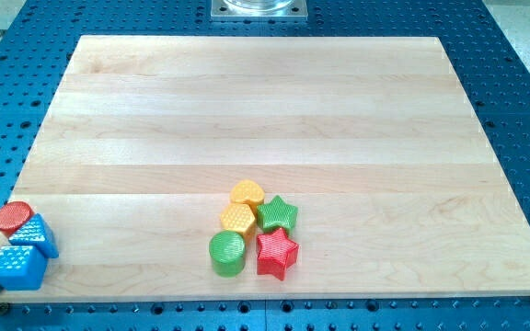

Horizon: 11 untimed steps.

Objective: Place the blue cube diagonally top left to the green circle

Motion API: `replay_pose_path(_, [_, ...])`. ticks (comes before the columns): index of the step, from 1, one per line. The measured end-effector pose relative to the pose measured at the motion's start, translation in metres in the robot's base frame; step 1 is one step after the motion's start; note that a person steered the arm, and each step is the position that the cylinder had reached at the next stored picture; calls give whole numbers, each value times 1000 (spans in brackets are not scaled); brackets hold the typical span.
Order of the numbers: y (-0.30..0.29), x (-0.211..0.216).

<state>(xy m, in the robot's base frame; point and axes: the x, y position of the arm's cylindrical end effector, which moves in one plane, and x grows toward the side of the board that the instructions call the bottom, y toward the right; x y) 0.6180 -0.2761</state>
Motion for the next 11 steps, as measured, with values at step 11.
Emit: replay_pose_path(11, [315,-152])
